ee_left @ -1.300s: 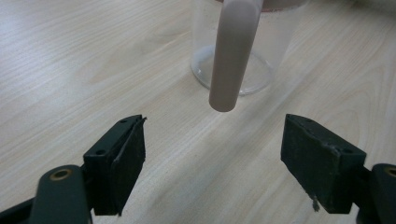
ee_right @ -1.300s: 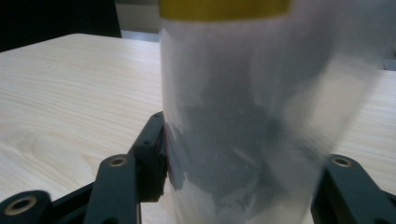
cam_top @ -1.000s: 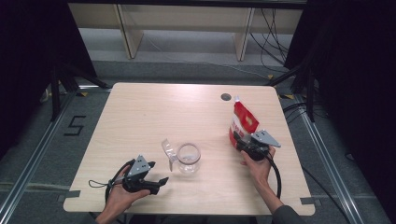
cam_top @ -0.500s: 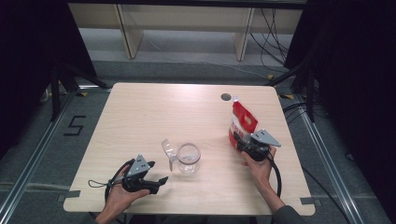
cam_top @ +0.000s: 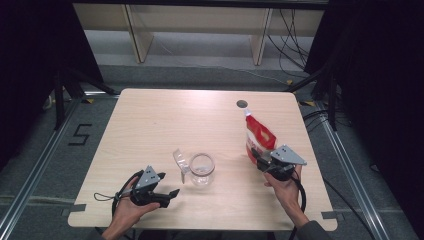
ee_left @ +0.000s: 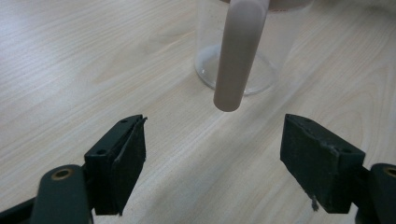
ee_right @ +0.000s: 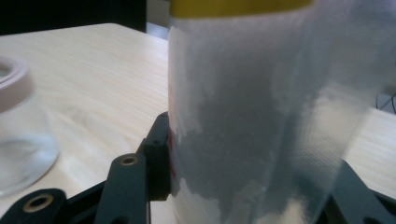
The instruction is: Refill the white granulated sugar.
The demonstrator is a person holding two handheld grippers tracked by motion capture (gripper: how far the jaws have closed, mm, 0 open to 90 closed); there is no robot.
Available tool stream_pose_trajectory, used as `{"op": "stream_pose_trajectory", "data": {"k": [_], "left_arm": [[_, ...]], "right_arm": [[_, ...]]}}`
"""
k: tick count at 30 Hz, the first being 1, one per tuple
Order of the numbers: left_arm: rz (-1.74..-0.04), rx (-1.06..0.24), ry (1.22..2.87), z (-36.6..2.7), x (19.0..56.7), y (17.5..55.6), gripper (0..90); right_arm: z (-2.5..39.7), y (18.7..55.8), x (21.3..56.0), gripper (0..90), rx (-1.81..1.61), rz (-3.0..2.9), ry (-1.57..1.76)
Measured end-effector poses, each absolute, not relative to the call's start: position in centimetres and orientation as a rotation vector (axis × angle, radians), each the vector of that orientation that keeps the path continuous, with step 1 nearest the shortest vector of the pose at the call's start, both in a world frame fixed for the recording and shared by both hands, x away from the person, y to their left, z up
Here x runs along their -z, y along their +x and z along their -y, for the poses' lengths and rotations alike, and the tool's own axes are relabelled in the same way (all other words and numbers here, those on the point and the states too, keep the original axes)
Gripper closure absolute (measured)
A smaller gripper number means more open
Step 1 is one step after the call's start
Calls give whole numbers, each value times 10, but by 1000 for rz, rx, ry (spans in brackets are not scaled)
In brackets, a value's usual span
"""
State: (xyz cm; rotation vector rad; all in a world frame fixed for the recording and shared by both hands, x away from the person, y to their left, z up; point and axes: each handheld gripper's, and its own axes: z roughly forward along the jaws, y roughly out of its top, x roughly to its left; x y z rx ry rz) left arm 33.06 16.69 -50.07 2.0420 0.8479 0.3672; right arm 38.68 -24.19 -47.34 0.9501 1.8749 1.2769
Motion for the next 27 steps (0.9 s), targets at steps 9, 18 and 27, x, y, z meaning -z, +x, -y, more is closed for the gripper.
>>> {"op": "stream_pose_trajectory", "data": {"k": [9, 18, 27], "left_arm": [[-855, -373, 2015, -169, 502, 331, 220], [-869, -365, 2012, -174, 498, 320, 220], [-877, -358, 2006, -177, 501, 321, 221]], "right_arm": [[233, 367, 466, 518, -1248, -1926, 815], [229, 352, 463, 519, -1198, -1979, 719], [226, 342, 455, 520, -1130, -2007, 624]]}}
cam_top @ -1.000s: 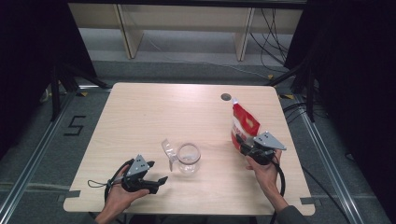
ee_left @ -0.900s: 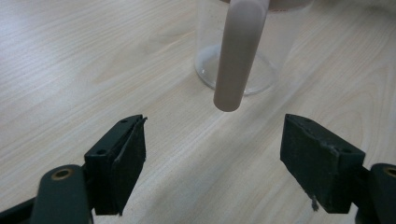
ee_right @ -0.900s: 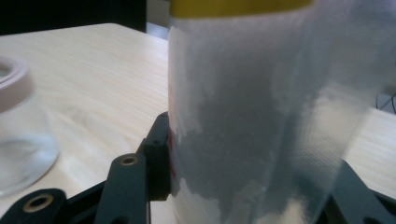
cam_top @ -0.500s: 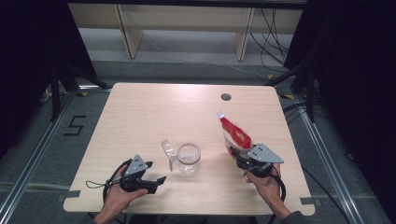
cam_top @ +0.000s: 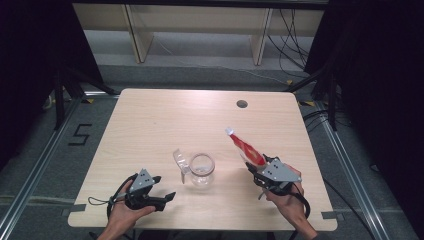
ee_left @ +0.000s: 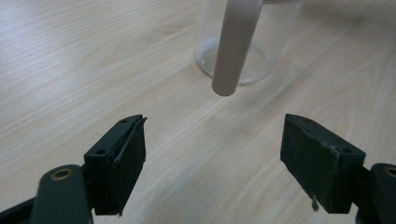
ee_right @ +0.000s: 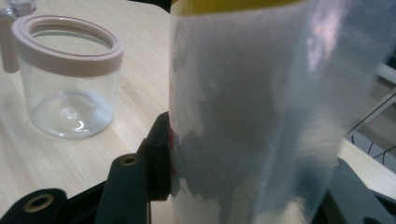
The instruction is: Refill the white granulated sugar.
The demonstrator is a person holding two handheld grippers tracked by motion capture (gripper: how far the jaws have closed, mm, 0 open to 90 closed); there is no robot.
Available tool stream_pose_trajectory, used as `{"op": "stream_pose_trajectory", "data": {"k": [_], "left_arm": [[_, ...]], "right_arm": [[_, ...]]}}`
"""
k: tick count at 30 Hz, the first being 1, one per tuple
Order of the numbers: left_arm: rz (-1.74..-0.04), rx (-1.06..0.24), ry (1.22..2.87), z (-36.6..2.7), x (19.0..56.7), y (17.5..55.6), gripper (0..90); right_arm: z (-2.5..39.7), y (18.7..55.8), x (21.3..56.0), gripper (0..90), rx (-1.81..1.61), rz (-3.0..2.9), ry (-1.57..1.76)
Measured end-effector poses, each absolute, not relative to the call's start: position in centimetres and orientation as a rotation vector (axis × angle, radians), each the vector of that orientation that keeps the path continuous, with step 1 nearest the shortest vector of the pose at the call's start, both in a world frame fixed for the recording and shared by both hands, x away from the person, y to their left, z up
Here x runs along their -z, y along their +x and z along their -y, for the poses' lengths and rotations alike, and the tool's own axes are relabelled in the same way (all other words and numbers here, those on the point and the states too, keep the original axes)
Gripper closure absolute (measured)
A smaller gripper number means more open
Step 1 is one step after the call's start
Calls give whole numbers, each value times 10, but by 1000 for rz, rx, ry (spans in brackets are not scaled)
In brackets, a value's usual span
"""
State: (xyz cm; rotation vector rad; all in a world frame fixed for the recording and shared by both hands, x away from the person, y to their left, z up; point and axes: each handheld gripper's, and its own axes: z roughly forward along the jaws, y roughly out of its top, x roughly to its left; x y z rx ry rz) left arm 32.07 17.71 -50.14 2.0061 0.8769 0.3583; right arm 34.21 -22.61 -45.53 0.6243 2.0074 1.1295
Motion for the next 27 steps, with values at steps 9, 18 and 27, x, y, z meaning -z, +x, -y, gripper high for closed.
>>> {"op": "stream_pose_trajectory", "data": {"k": [9, 18, 27], "left_arm": [[-899, -355, 1983, -178, 506, 323, 221], [-913, -350, 1980, -177, 506, 322, 221], [-891, -364, 1998, -178, 504, 323, 221]], "right_arm": [[216, 332, 455, 521, -1071, -2057, 506], [212, 328, 455, 522, -1007, -2081, 432], [209, 324, 453, 522, -909, -2069, 337]]}}
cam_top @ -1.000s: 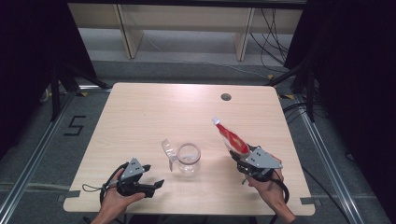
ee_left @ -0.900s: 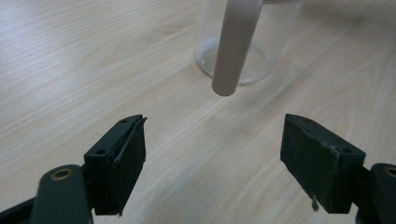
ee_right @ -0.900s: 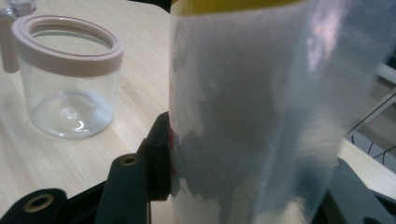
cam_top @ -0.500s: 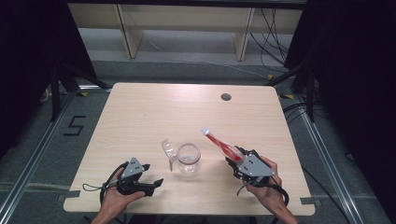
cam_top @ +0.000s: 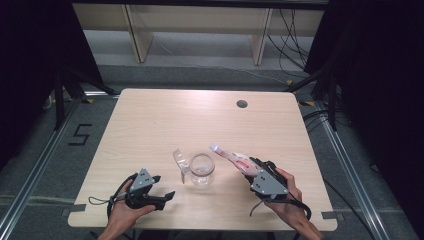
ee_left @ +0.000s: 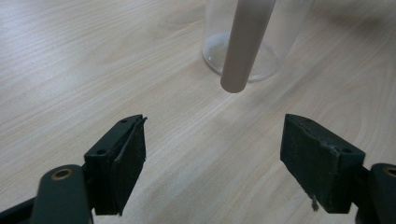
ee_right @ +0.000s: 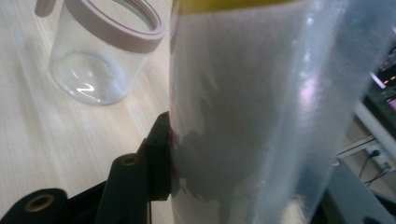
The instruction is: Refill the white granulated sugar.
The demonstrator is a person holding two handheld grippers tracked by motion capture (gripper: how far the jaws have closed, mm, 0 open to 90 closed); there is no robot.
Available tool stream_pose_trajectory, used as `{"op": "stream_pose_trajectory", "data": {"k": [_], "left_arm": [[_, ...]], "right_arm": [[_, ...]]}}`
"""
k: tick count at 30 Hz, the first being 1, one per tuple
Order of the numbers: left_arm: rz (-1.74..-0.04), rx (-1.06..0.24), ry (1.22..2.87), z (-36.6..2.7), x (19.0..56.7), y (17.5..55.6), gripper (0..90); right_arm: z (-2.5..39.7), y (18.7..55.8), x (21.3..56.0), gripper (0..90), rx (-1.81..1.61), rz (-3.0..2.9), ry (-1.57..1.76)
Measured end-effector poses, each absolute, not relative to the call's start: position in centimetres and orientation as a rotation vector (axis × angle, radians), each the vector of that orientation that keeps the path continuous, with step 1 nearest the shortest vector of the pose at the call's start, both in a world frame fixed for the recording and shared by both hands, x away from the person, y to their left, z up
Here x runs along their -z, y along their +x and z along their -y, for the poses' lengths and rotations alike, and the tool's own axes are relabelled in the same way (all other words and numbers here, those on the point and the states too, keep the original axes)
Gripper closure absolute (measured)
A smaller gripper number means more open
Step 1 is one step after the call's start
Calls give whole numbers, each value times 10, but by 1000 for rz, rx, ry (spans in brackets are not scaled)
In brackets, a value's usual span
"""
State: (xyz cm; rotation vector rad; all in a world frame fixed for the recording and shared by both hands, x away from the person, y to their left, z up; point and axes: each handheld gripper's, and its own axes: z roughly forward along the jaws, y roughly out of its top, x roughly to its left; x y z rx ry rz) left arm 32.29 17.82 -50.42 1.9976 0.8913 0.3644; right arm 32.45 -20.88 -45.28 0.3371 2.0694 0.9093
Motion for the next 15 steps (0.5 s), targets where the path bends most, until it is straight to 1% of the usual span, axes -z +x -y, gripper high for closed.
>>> {"op": "stream_pose_trajectory", "data": {"k": [7, 15], "left_arm": [[-897, -370, 1985, -175, 505, 322, 221], [-881, -355, 2023, -176, 505, 323, 221]], "right_arm": [[208, 323, 456, 522, -873, -2031, 290], [207, 319, 464, 523, -782, -2005, 225]]}}
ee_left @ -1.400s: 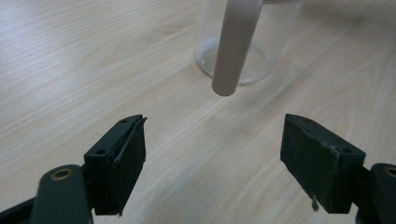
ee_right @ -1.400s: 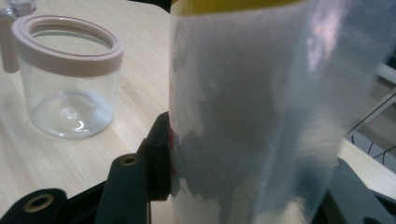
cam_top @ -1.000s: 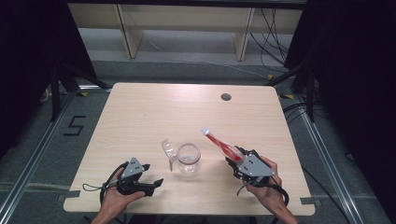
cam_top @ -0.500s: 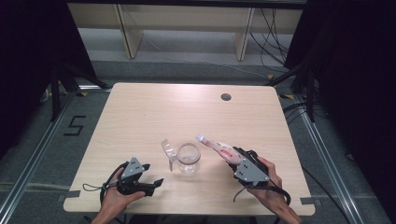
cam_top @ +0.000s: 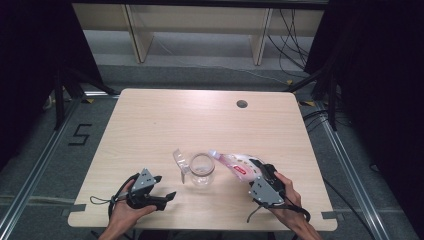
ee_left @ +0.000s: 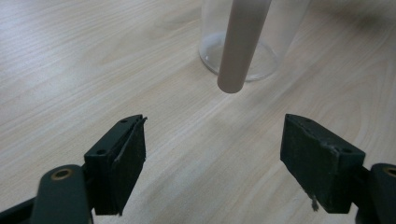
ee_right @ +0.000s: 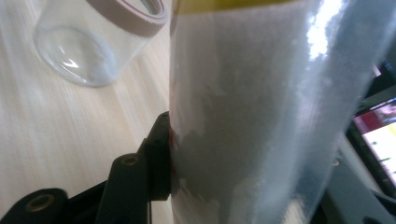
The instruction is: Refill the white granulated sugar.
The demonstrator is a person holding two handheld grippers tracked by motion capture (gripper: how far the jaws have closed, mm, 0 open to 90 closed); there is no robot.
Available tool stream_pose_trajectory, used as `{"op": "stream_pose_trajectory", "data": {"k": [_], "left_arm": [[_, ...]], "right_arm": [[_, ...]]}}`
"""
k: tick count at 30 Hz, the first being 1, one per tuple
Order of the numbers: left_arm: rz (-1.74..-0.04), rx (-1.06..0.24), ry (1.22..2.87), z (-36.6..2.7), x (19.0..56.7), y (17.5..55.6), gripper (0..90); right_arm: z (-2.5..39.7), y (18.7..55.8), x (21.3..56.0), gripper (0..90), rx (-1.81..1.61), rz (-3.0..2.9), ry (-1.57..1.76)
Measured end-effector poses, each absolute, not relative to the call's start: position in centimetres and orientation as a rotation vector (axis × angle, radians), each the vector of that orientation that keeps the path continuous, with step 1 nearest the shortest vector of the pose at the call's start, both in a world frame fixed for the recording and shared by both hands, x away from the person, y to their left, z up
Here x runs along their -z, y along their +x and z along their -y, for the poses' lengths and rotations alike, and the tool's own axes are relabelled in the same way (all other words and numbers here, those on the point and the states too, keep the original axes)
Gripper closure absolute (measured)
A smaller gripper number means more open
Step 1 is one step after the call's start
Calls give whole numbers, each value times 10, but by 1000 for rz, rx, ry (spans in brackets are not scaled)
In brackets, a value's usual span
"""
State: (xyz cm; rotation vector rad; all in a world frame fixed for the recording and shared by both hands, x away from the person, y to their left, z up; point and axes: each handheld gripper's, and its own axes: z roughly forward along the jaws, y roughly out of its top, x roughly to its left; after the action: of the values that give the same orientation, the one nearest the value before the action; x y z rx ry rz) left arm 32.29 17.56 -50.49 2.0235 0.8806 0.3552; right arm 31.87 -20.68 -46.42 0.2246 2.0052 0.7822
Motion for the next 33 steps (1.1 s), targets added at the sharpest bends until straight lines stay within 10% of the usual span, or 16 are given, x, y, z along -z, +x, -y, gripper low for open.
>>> {"op": "stream_pose_trajectory", "data": {"k": [33], "left_arm": [[-886, -367, 2000, -176, 506, 322, 221]], "right_arm": [[197, 320, 457, 528, -504, -1930, -45]]}}
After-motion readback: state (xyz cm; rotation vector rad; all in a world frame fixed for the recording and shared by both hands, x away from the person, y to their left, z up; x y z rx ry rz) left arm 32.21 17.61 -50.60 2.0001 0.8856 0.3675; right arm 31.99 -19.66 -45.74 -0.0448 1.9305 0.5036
